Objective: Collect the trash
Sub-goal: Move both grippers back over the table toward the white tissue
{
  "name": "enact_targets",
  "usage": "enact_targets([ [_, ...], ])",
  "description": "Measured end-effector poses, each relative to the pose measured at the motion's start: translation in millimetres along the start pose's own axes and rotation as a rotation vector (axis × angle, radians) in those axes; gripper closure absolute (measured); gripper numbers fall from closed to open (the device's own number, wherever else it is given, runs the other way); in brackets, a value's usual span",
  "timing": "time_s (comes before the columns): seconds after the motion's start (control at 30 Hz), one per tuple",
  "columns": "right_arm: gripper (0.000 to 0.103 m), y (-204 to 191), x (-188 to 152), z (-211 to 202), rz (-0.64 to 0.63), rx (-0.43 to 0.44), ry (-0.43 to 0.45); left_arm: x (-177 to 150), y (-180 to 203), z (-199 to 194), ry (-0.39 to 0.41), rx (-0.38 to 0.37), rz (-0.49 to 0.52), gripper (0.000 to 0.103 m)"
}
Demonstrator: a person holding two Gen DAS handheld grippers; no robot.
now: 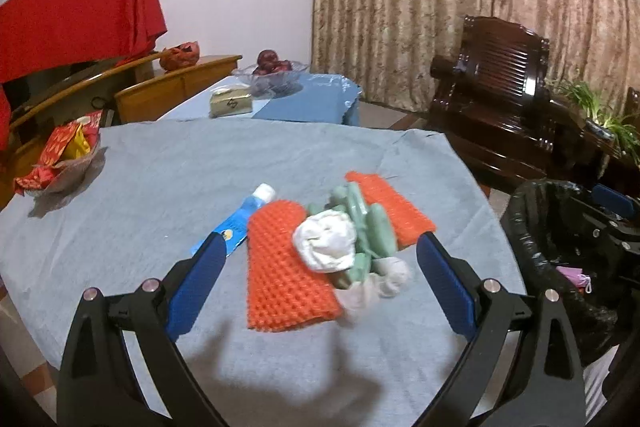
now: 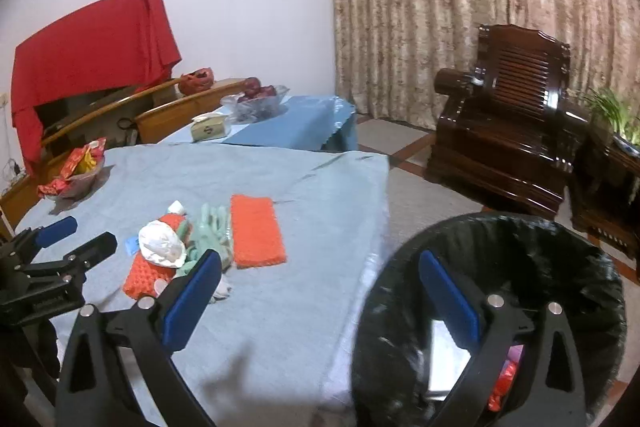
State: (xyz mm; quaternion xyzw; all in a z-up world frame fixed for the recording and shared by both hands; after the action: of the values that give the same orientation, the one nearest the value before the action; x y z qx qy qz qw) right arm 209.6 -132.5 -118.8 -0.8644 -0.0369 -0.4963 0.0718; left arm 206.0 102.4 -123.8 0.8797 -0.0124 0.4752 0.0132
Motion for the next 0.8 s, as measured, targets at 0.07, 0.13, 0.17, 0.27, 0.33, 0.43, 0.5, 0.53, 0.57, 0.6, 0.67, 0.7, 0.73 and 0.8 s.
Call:
enact_targets([
  [0.07, 0.006, -7, 0, 10, -0.005, 0.009, -0.008, -1, -4, 6, -0.009, 0.005, -0.008, 0.01],
  [0.13, 0.006, -12, 1, 20, -0.01, 0.014, -0.013, -2, -5, 15, -0.017, 0.007, -0.015, 0.01],
  [0.17, 0.006, -14, 1, 22, -0.013, 0.014, -0.013, -3, -6, 20, -0.023, 0.007, -0.017, 0.01],
  [0.27, 0.006, -18, 3, 33, -0.025, 0.012, -0.017, -4, -6, 33, -0.037, 0.003, -0.023, 0.01],
  [0.33, 0.006, -19, 3, 39, -0.029, 0.012, -0.023, -6, -4, 43, -0.05, 0.002, -0.023, 0.01],
  [0.43, 0.006, -20, 1, 45, -0.029, 0.011, -0.03, -9, -1, 57, -0.066, 0.001, -0.02, 0.01],
  [0.5, 0.006, -19, 0, 48, -0.028, 0.011, -0.037, -11, -1, 66, -0.075, 0.0, -0.018, 0.01],
  [0.53, 0.006, -18, 0, 50, -0.03, 0.01, -0.039, -12, 0, 71, -0.079, 0.002, -0.016, 0.012],
  [0.57, 0.006, -18, -1, 51, -0.031, 0.009, -0.042, -12, 0, 75, -0.083, 0.001, -0.014, 0.016],
  [0.6, 0.006, -17, -1, 52, -0.031, 0.008, -0.044, -13, 1, 79, -0.087, -0.003, -0.014, 0.02],
  [0.67, 0.006, -15, -2, 55, -0.027, 0.006, -0.052, -15, 2, 87, -0.101, -0.004, -0.013, 0.022],
  [0.7, 0.006, -14, -2, 57, -0.024, 0.006, -0.055, -16, 3, 92, -0.108, -0.007, -0.014, 0.024],
  [0.73, 0.006, -13, -2, 58, -0.023, 0.005, -0.056, -17, 3, 95, -0.113, -0.012, -0.016, 0.026],
  [0.8, 0.006, -11, -3, 60, -0.02, 0.005, -0.059, -20, 4, 100, -0.127, -0.019, -0.021, 0.042],
])
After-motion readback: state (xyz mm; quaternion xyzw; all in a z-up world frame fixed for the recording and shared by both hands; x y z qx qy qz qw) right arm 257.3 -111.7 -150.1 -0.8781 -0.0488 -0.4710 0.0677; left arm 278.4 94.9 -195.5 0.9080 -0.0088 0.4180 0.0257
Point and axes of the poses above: each gripper's, at about its wrist camera, not at the fingertips, and z roughly the way its jaws point, y to its right, x to its top, the point moved 6 cm from there along z, roughly the way its jaws point
